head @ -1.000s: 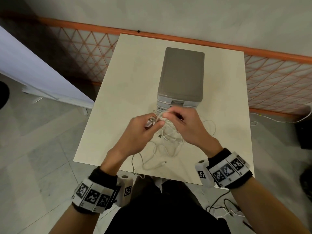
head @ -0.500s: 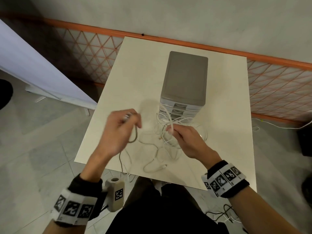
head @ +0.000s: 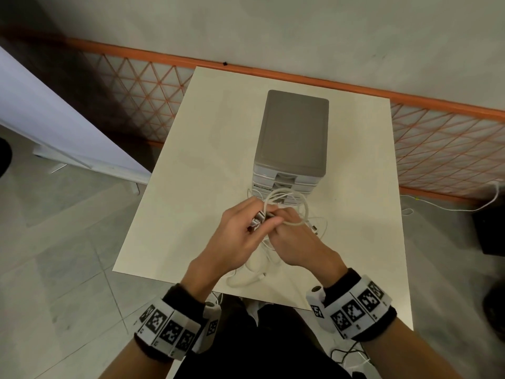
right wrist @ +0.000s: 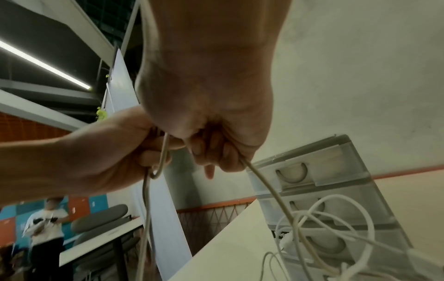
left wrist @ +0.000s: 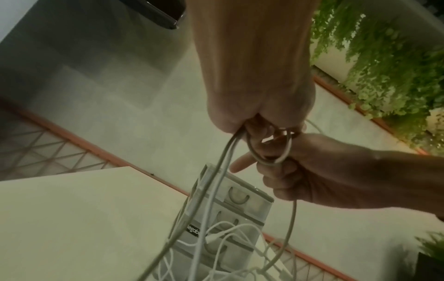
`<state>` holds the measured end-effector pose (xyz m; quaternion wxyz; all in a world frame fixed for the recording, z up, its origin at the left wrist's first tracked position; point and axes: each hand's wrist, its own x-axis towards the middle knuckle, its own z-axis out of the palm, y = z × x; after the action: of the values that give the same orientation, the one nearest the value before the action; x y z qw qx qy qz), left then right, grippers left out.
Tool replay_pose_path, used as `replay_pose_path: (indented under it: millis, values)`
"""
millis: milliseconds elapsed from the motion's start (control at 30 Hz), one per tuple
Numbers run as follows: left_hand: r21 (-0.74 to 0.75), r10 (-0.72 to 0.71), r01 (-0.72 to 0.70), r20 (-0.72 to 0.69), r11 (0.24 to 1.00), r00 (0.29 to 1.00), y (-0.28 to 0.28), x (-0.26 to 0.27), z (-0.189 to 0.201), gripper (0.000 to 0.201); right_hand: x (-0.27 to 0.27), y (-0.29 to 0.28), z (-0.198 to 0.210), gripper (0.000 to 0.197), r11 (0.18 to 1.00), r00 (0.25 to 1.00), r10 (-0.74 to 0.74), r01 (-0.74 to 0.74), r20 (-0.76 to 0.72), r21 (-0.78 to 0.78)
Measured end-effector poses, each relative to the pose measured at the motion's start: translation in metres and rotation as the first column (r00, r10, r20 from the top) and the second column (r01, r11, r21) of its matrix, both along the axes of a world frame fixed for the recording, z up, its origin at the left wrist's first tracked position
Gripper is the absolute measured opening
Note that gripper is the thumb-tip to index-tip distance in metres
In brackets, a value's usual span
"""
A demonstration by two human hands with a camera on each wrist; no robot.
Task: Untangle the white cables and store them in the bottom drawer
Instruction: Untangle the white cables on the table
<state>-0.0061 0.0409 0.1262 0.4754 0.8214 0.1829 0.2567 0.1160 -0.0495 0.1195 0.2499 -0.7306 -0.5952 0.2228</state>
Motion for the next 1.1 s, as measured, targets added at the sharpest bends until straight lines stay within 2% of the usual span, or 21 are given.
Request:
replay_pose_path:
  millis: [33,100,167,233,300,400,500,567,633,700,767,833,867,933,1033,1100]
  values:
    - [0.028,-0.002,0.002,0.012,1.0,1.0,0.002,0.0,-0.001,0.017,0.0,0.0,0.001,0.022,1.0,0.999,-0.015,0.016,-0.05,0.022]
    - [0.076,-0.003,0.003,0.005,0.997,1.0,0.005,-0.002,-0.001,0.018,0.003,0.004,0.005,0.03,0.995,0.968,-0.075,0.087,-0.24,0.04]
    - [0.103,0.066,-0.068,0.025,0.992,0.998,0.01,-0.005,0.001,0.019,0.005,0.005,0.004,0.029,0.99,0.929,-0.121,0.141,-0.349,0.033]
    - [0.065,0.215,-0.222,0.099,0.973,0.972,0.018,-0.01,0.009,0.017,0.008,0.002,-0.003,0.023,0.99,0.94,-0.125,0.139,-0.317,0.021]
    - [-0.03,0.337,-0.336,0.154,0.941,0.929,0.025,-0.014,0.022,0.018,0.014,-0.004,-0.016,0.025,0.993,0.956,-0.113,0.118,-0.272,0.002]
    - [-0.165,0.368,-0.338,0.206,0.926,0.907,0.022,-0.021,0.039,0.023,0.024,-0.009,-0.042,0.024,0.992,0.977,-0.117,0.109,-0.178,-0.056]
    - [-0.216,0.309,-0.26,0.236,0.941,0.921,0.012,-0.023,0.043,0.023,0.034,-0.01,-0.06,0.026,0.987,0.992,-0.121,0.124,0.039,-0.105]
    - [-0.219,0.211,-0.171,0.172,0.961,0.962,0.009,-0.024,0.036,0.014,0.038,-0.01,-0.06,0.029,0.978,0.984,-0.092,0.118,0.154,-0.169]
    - [-0.175,0.134,-0.127,0.026,0.976,0.991,0.008,-0.019,0.023,0.039,0.037,-0.009,-0.052,0.036,0.988,0.967,-0.06,0.093,0.249,-0.122]
    - [-0.145,0.166,-0.182,-0.116,0.973,0.979,0.008,-0.009,0.01,0.049,0.029,-0.005,-0.033,0.029,0.998,0.95,-0.05,0.058,0.307,-0.019]
    - [-0.217,0.248,-0.291,-0.205,0.932,0.947,0.006,0.004,0.0,0.04,0.022,-0.002,-0.017,0.019,0.997,0.954,-0.071,0.065,0.292,0.031]
    - [-0.371,0.248,-0.3,-0.184,0.879,0.951,0.002,0.013,-0.008,0.03,0.017,0.0,-0.004,0.018,0.996,0.966,-0.09,0.086,0.242,0.03]
    - [-0.401,0.239,-0.28,-0.15,0.872,0.959,0.0,0.015,-0.01,0.025,0.016,0.0,0.0,0.02,0.995,0.972,-0.103,0.103,0.212,0.015]
    - [-0.35,0.237,-0.254,-0.091,0.902,0.967,-0.002,0.018,-0.01,0.016,0.017,0.001,0.006,0.021,0.993,0.975,-0.106,0.112,0.198,-0.021]
    - [-0.161,0.253,-0.254,-0.022,0.954,0.967,-0.001,0.02,-0.013,0.009,0.02,0.004,0.007,0.014,0.994,0.971,-0.1,0.106,0.216,-0.016]
    - [-0.126,0.292,-0.287,0.016,0.949,0.956,-0.001,0.022,-0.013,0.015,0.02,0.005,0.006,0.025,0.991,0.99,-0.13,0.128,0.049,0.05]
